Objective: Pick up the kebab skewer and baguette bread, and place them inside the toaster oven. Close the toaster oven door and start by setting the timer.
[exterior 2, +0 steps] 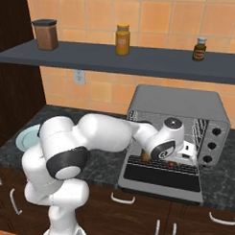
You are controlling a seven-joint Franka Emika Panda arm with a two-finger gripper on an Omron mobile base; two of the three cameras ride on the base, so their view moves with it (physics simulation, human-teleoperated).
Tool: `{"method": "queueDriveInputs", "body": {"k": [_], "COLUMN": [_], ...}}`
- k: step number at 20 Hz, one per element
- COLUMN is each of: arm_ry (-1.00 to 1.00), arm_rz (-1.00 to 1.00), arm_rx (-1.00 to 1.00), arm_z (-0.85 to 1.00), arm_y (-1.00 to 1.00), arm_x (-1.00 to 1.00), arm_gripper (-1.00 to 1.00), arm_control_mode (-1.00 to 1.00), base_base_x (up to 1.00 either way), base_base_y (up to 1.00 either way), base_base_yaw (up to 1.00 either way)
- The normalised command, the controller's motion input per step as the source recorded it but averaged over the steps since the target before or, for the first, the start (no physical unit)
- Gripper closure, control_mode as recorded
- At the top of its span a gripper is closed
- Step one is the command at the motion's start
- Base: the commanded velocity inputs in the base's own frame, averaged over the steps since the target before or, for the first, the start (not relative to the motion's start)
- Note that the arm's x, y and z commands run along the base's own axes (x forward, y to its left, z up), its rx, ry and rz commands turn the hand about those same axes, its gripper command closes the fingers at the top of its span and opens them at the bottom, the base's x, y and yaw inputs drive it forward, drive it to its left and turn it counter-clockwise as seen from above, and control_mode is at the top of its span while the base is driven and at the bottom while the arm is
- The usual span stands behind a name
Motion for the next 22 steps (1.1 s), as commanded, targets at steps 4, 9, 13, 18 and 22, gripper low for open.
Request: {"method": "queueDriveInputs", "body": {"k": [4, 9, 13, 18, 22], "arm_ry": [-0.06, -0.07, -0.01, -0.03, -0.01], "arm_rz": [0.00, 0.00, -0.01, -0.05, -0.19], "arm_rx": [0.00, 0.00, 0.00, 0.00, 0.00], "arm_z": [0.00, 0.00, 0.00, 0.28, 0.23], "arm_y": [0.03, 0.11, 0.30, 0.08, 0.01], "arm_x": [0.00, 0.00, 0.00, -0.27, -0.95], "arm_gripper": [-1.00, -1.00, -1.00, -1.00, -1.00], "arm_control_mode": [-1.00, -1.00, -1.00, -1.00, -1.00], "base_base_x": [0.00, 0.00, 0.00, 0.00, 0.00], "base_base_y": [0.00, 0.00, 0.00, 0.00, 0.00], "base_base_yaw": [0.00, 0.00, 0.00, 0.00, 0.00]}}
